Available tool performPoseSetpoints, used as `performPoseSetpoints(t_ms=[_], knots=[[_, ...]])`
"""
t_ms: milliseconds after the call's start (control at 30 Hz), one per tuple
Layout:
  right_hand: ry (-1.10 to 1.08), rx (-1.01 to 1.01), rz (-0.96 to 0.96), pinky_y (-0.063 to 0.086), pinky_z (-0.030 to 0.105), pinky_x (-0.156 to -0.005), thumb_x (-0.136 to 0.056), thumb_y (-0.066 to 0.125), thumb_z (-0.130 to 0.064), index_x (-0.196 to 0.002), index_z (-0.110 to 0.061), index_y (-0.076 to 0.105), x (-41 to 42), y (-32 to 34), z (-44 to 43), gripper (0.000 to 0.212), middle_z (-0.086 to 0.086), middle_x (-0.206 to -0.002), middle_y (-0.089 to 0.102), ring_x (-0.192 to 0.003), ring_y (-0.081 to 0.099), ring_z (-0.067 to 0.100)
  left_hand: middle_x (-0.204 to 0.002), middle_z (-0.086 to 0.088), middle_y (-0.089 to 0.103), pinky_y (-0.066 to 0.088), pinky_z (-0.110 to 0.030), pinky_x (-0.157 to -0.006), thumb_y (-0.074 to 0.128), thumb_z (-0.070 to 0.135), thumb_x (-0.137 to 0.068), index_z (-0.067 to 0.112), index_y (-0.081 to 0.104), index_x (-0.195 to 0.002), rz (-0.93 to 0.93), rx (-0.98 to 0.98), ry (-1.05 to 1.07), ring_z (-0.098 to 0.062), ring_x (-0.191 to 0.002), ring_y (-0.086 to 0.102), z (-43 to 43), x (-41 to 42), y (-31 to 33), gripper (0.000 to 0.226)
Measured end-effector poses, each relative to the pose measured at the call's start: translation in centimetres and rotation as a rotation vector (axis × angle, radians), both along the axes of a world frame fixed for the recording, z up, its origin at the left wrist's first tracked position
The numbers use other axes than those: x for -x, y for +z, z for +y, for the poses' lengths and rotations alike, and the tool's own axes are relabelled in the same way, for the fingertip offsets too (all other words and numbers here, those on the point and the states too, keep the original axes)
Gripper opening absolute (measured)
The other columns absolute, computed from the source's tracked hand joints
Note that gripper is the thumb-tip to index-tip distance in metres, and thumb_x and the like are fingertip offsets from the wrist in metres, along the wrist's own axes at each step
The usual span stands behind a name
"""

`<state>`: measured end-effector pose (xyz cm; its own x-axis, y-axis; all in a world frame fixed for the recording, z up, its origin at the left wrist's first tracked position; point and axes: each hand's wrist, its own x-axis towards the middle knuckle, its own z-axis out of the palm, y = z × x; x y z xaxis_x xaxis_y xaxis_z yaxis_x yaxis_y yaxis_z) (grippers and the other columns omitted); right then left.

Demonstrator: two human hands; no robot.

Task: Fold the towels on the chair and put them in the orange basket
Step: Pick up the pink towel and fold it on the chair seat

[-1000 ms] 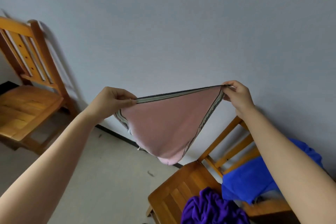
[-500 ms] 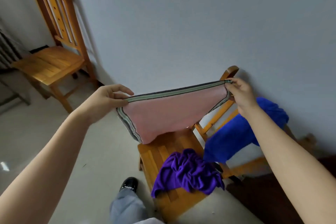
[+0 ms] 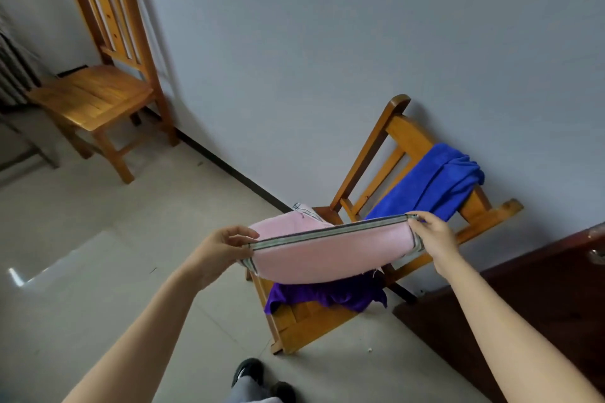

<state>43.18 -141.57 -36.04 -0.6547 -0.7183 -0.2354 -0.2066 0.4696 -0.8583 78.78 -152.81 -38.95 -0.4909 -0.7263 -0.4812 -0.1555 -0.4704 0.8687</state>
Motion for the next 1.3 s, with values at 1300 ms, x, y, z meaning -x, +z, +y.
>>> performPoseSetpoints(t_ms=[1300], knots=[[0.500,-0.337,-0.023,0.049,0.035,-0.081,-0.093,0.049,-0.007,-0.099,-0.010,0.060,4.3,-7.4,12.7,0.013,0.012,-0.100,0.063,-0.094,0.059,0.025,-0.072,-0.007,0.060,0.041,-0.025,-0.064,0.058,-0.004,-0.085,0.010,0.058,-0.075,-0.242,-0.117,0.546,-0.016,-0.066,0.052,23.3,2.8,-8.1,0.018]])
